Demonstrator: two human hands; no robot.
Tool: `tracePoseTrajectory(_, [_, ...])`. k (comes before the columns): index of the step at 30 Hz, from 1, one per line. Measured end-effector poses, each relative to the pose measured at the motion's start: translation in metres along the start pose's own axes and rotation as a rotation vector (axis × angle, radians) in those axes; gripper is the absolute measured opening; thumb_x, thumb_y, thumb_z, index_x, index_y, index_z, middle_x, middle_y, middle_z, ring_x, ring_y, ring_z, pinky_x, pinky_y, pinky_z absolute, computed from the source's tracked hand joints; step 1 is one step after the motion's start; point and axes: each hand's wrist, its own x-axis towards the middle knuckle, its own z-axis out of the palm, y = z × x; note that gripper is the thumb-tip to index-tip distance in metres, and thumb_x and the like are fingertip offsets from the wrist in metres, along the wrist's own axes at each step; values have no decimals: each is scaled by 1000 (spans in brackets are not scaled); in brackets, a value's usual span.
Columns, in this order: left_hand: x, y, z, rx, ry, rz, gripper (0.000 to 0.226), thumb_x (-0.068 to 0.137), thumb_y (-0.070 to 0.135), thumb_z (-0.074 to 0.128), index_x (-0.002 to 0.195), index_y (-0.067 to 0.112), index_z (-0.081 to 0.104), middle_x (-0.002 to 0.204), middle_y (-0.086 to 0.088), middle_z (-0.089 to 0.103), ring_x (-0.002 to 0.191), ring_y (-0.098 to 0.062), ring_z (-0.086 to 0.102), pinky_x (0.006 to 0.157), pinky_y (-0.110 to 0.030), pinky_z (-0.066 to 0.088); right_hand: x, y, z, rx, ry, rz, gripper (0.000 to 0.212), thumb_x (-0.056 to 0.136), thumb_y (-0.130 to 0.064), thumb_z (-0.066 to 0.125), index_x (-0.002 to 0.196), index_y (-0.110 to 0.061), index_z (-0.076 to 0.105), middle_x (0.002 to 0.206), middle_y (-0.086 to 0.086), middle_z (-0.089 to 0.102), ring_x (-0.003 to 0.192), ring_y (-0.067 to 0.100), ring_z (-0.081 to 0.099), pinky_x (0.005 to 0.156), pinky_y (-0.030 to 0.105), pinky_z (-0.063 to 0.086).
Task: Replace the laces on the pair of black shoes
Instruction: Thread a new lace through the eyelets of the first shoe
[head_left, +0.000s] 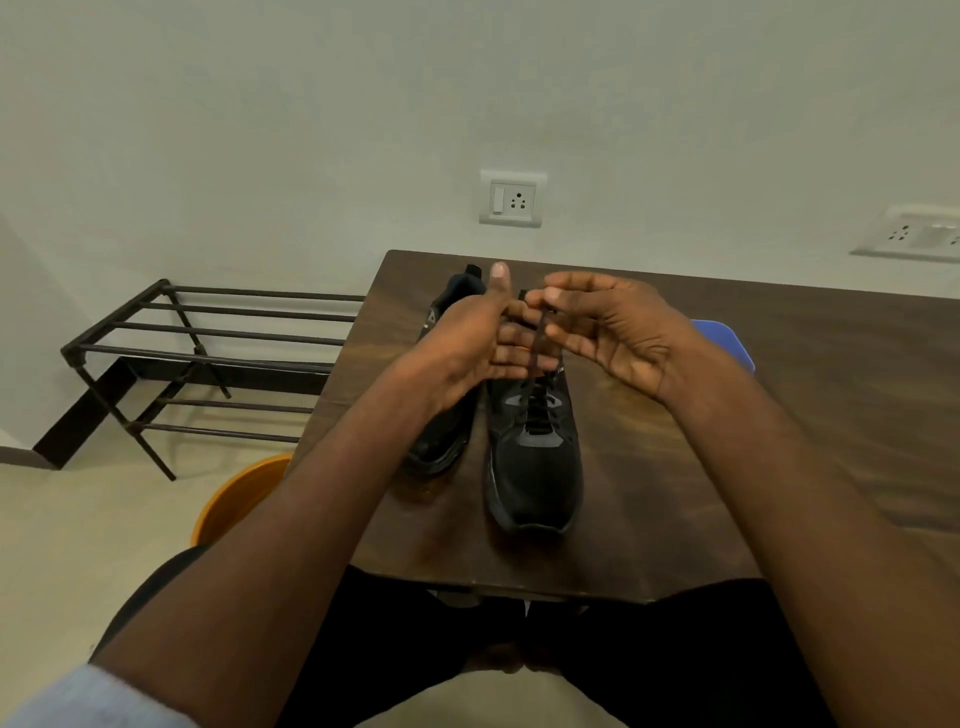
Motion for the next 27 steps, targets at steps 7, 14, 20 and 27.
tracePoseTrajectory(7, [-3, 8, -12, 96, 35, 64, 24, 108, 15, 48, 125, 6, 63, 69, -1, 58, 57, -12, 50, 56, -25, 45, 16, 5, -40, -707, 518, -26, 9, 92, -8, 66, 95, -4, 73, 89, 15, 77, 78, 27, 76, 67, 36, 59])
tracePoseTrajectory(14, [5, -3, -6, 210, 136, 157, 14, 102, 15, 63, 107, 3, 66, 66, -3, 65, 52, -11, 52, 49, -19, 45, 11, 9, -12, -909, 24, -166, 23, 102, -18, 63, 123, -23, 71, 112, -9, 72, 95, -2, 66, 73, 13, 48])
tracePoseTrajectory(20, [11, -6, -10, 185, 257, 218, 17, 99, 17, 68, 102, 1, 67, 70, -8, 71, 55, -13, 62, 49, -20, 47, 11, 11, -10, -626, 33, -100, 14, 98, -7, 66, 106, -11, 78, 87, 4, 77, 68, 5, 68, 68, 20, 56])
tracePoseTrajectory(27, [18, -9, -10, 234, 244, 234, 19, 101, 16, 65, 107, -1, 67, 73, -9, 71, 58, -14, 62, 52, -23, 47, 17, 18, -6, -590, -14, -144, 10, 93, -9, 74, 103, -8, 77, 81, 7, 75, 64, 8, 65, 66, 20, 57])
